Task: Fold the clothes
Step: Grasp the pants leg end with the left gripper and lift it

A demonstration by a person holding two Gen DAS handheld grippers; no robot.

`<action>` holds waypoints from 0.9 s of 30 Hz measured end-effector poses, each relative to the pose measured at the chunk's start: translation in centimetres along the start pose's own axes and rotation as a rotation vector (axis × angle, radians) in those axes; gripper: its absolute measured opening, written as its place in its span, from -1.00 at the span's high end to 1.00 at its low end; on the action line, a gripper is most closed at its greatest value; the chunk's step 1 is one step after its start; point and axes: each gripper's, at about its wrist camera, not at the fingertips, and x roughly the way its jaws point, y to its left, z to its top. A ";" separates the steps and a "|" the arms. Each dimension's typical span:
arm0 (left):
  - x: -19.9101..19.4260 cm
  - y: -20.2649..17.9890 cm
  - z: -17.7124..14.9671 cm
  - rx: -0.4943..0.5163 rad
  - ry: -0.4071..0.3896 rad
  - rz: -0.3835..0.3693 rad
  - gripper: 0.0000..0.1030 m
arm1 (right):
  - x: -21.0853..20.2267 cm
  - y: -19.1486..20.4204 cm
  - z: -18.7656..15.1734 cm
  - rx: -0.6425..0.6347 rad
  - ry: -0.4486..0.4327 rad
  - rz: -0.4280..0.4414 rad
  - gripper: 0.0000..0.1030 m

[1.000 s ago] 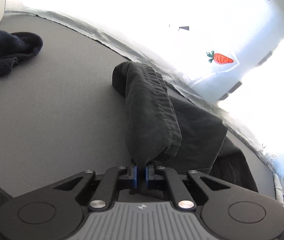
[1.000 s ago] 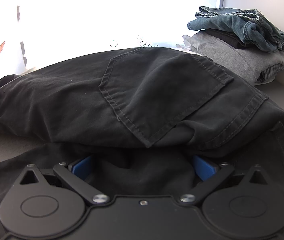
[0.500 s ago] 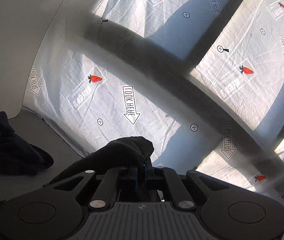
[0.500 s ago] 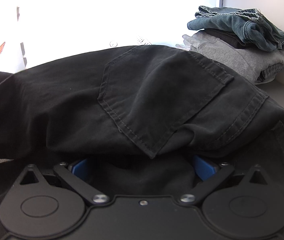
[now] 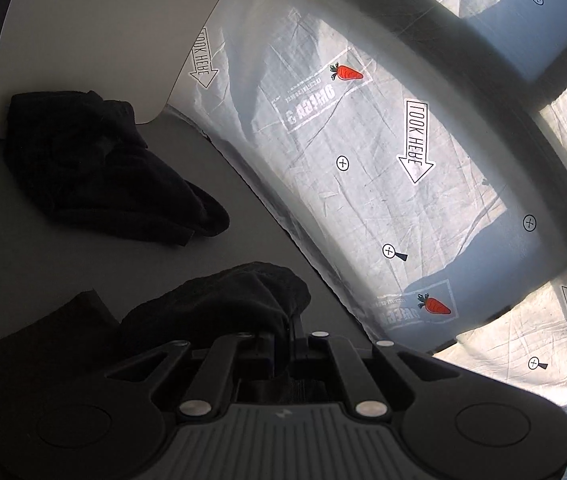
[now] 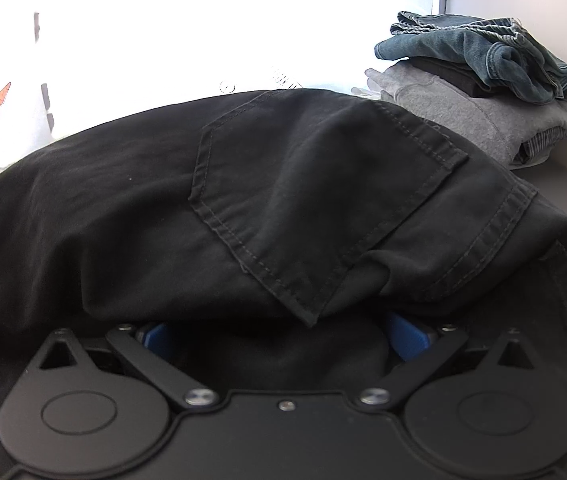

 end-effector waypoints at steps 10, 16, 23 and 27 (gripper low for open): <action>0.5 0.6 -0.2 0.021 -0.001 -0.017 0.87 | -1.9 2.5 3.3 -0.103 0.140 0.111 -1.00; 1.7 0.6 0.3 0.046 -0.004 -0.011 0.86 | -2.7 3.0 4.0 -0.093 0.178 0.112 -0.97; 3.1 1.5 0.3 0.029 0.017 0.022 0.83 | -4.2 5.0 3.5 -0.175 0.184 0.200 -0.97; 3.7 1.7 0.3 0.031 0.025 0.034 0.81 | -3.8 7.9 2.9 -0.324 0.199 0.276 -0.86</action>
